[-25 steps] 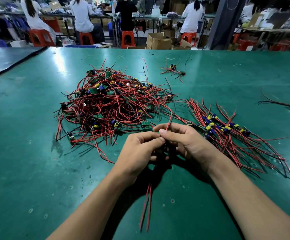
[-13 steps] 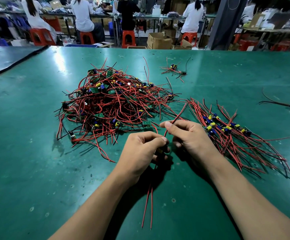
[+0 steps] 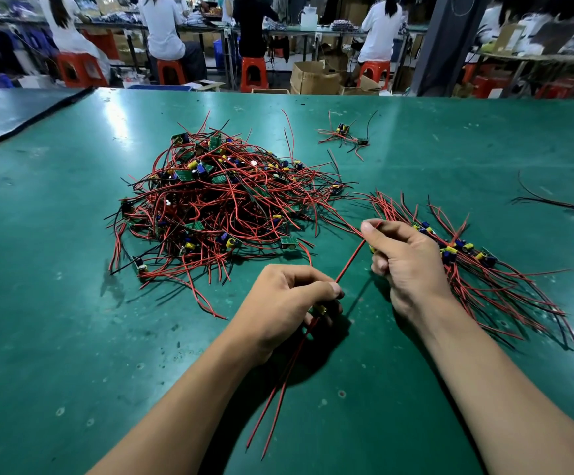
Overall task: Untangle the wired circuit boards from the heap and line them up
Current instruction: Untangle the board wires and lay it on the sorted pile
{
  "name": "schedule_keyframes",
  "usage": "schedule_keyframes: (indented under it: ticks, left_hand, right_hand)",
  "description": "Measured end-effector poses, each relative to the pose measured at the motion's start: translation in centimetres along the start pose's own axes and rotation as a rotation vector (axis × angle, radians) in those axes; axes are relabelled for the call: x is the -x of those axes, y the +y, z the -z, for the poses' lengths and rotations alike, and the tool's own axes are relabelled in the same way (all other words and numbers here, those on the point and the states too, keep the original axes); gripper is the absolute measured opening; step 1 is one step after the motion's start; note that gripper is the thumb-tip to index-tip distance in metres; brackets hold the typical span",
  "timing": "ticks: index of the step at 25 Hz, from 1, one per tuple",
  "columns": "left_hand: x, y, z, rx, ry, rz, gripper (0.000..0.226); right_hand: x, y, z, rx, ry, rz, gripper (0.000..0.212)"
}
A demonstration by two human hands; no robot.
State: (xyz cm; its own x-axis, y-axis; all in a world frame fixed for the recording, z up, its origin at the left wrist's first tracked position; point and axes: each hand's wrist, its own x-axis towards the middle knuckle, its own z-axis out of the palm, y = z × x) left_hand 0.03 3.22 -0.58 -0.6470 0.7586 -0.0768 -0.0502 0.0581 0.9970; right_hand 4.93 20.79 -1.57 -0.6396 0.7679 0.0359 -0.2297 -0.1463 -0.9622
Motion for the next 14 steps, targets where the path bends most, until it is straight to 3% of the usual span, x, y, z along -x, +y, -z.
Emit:
schedule_keyframes:
  ticks: [6, 14]
  left_hand:
    - [-0.03, -0.13, 0.21, 0.009, -0.001, 0.005, 0.015]
    - [-0.14, -0.33, 0.27, 0.016, 0.010, 0.007, 0.018]
  right_hand:
    - [0.10, -0.11, -0.24, -0.068, 0.077, -0.012, 0.026]
    - [0.38, -0.59, -0.16, -0.105, 0.048, -0.088, 0.022]
